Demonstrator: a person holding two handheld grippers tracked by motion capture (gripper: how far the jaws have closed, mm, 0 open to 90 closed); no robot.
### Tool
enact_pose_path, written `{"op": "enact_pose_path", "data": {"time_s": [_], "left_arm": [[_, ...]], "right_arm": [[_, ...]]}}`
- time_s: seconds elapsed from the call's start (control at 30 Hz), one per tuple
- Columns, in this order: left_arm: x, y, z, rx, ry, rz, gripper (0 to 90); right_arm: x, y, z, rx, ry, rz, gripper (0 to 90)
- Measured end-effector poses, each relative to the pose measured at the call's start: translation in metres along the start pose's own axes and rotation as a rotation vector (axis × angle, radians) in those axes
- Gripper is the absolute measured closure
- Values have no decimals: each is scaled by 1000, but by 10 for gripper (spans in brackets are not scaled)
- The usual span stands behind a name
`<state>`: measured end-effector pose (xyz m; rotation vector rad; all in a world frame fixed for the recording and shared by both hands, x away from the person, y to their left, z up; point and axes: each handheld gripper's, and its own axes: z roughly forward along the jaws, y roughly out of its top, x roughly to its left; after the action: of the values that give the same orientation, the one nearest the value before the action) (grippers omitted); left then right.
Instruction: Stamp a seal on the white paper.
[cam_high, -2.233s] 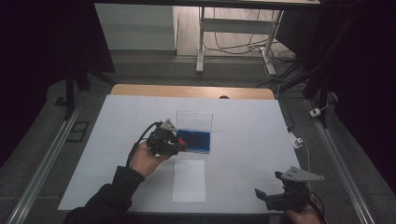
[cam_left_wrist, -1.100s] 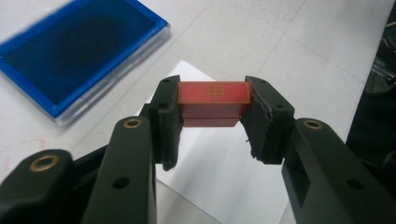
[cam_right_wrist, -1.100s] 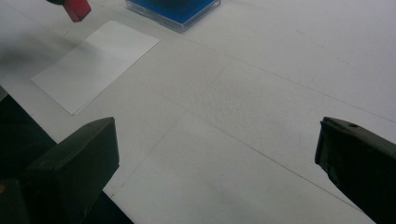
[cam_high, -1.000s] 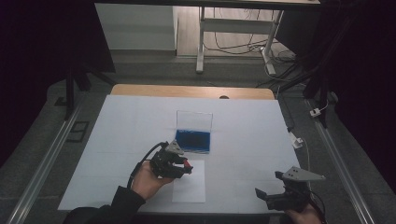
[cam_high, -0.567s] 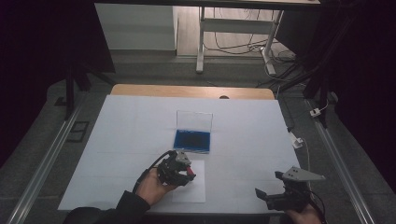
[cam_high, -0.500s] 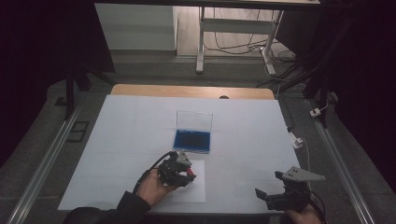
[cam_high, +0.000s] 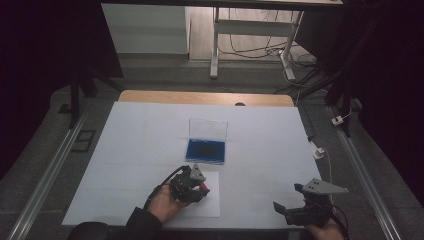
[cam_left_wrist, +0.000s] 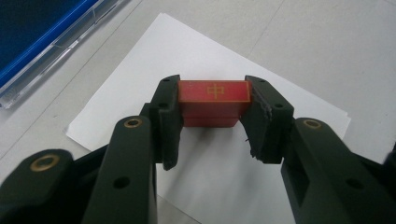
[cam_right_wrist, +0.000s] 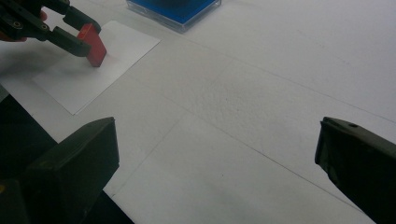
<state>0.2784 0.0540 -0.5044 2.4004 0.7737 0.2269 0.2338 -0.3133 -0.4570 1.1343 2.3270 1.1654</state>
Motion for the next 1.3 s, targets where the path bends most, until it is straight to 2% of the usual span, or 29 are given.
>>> {"op": "enact_pose_path", "data": {"time_s": [0.23,0.3,0.7,0.77,0.87,1.07,1.3], "left_arm": [[-5,-3,0,-17,32,19,589],[-7,-4,1,-22,39,14,589],[8,-8,1,-47,-51,-63,590],[6,-8,1,-46,-43,-53,590],[0,-6,1,-34,0,-19,590],[-7,-5,1,-26,42,4,591],[1,-6,1,-36,-7,-30,590]], "right_arm": [[0,0,0,3,-2,-3,0],[1,0,0,3,-3,-3,0],[1,0,1,6,-3,-6,0],[1,0,1,6,-3,-7,0],[1,0,1,6,-3,-6,0],[1,0,1,7,-3,-8,0],[1,0,1,10,-2,-9,0]]}}
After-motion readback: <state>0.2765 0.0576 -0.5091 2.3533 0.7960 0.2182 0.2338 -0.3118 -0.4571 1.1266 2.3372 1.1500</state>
